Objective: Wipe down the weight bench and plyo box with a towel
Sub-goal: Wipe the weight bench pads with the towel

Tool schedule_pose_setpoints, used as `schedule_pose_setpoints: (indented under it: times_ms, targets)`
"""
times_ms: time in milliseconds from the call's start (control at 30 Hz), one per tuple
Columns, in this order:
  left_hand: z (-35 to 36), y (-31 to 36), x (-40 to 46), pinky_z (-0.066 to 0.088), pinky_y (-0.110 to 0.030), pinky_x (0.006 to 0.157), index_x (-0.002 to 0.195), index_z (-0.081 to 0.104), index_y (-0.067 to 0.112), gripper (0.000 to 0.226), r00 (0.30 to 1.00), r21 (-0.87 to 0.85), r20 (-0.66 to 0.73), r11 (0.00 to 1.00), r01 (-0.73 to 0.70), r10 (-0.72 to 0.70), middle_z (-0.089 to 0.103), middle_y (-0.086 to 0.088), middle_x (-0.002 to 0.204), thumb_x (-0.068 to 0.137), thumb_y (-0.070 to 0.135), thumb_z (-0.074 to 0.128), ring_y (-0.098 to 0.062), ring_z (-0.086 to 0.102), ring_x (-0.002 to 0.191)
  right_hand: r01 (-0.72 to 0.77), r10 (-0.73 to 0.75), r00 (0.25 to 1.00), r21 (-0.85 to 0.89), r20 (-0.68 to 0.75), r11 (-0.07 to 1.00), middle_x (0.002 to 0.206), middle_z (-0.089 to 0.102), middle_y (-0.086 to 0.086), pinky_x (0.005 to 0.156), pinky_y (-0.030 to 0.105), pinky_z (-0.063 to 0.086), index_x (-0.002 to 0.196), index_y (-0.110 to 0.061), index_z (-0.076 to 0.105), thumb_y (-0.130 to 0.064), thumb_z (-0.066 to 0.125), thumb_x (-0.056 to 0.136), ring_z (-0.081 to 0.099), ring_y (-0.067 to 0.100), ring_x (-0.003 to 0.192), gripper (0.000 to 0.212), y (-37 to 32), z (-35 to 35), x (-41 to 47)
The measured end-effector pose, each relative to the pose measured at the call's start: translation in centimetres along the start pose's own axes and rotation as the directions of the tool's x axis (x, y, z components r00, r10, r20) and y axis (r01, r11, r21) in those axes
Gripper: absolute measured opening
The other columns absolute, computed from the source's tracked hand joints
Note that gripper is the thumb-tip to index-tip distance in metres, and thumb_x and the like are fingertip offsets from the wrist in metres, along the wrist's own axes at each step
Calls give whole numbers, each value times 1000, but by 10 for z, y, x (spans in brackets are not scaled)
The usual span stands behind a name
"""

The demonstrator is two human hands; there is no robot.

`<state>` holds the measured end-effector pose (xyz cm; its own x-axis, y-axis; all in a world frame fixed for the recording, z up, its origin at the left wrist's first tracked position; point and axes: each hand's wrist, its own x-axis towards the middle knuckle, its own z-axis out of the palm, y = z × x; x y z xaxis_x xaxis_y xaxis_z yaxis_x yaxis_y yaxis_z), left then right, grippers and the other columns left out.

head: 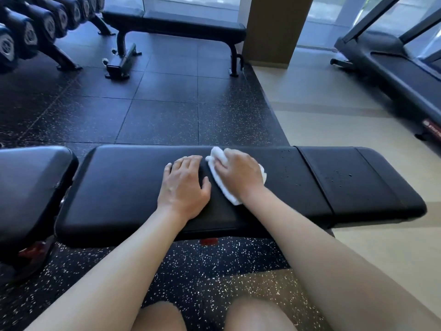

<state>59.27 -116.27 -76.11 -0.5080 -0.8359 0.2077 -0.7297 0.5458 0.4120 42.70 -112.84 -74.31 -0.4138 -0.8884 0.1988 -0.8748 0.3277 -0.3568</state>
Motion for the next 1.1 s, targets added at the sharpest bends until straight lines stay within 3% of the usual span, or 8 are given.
schedule_pose_setpoints:
  times_ms: [133, 233, 333, 500, 600, 667, 800, 1100]
  targets:
    - [-3, 4, -2, 21, -50, 127, 150, 53, 24, 53, 1000, 2, -1, 1000, -13, 13, 51, 1, 158, 100, 42, 49, -22, 38, 150, 81, -80, 997, 58, -12, 995, 83, 62, 1, 68, 36, 34, 76, -23, 44, -46, 54, 101, 61, 27, 85, 35, 2, -14, -54]
    - [-8, 5, -4, 25, -58, 124, 140, 62, 31, 52, 997, 10, 40, 998, -59, 59, 54, 5, 153, 96, 53, 46, -21, 41, 148, 91, -89, 996, 90, -26, 992, 75, 51, -7, 66, 36, 35, 72, -25, 39, -47, 54, 100, 60, 26, 81, 39, 11, -17, -63]
    - [-11, 4, -9, 27, -61, 123, 140, 64, 33, 54, 988, 5, 84, 991, -131, 130, 55, 6, 153, 92, 51, 45, -18, 42, 147, 80, -79, 997, 63, -21, 995, 76, 51, -8, 66, 35, 36, 72, -25, 40, -50, 50, 101, 60, 23, 82, 40, 28, -22, -71]
    - [-7, 1, -5, 46, -56, 113, 139, 68, 23, 58, 957, 110, 108, 953, -282, 271, 63, -9, 146, 94, 43, 38, -35, 55, 136, -66, 64, 996, -27, -68, 997, 81, 59, -5, 66, 35, 37, 75, -22, 46, -53, 49, 102, 59, 22, 82, 42, 102, -54, -80]
    - [-3, 7, -2, 53, -50, 105, 133, 72, 15, 57, 945, 139, 96, 936, -323, 312, 68, -19, 136, 94, 40, 38, -40, 63, 125, -139, 126, 983, -94, -136, 986, 77, 58, -6, 65, 35, 47, 74, -21, 48, -55, 48, 102, 60, 20, 78, 44, 140, -67, -94]
    - [2, 22, -2, 47, -50, 112, 136, 71, 24, 58, 963, 85, 94, 961, -262, 254, 65, -13, 141, 94, 47, 38, -36, 57, 132, -164, 143, 976, -126, -162, 978, 77, 59, -5, 62, 35, 47, 74, -23, 47, -53, 47, 101, 61, 21, 77, 41, 148, -69, -102]
    - [27, 58, -5, 16, -59, 126, 150, 51, 50, 49, 987, 102, 121, 988, -115, 103, 41, 8, 165, 102, 55, 43, -27, 28, 156, -241, 210, 960, -158, -187, 958, 84, 60, -4, 56, 32, 19, 84, -22, 54, -52, 44, 103, 59, 20, 81, 37, 129, -67, -102]
    - [30, 65, -6, 17, -57, 128, 149, 54, 47, 60, 994, 70, 77, 994, -83, 77, 44, 9, 163, 93, 59, 36, -23, 30, 156, -184, 188, 981, 65, -54, 981, 85, 63, -2, 70, 35, 31, 76, -22, 49, -52, 44, 99, 62, 27, 91, 37, 121, -58, -3]
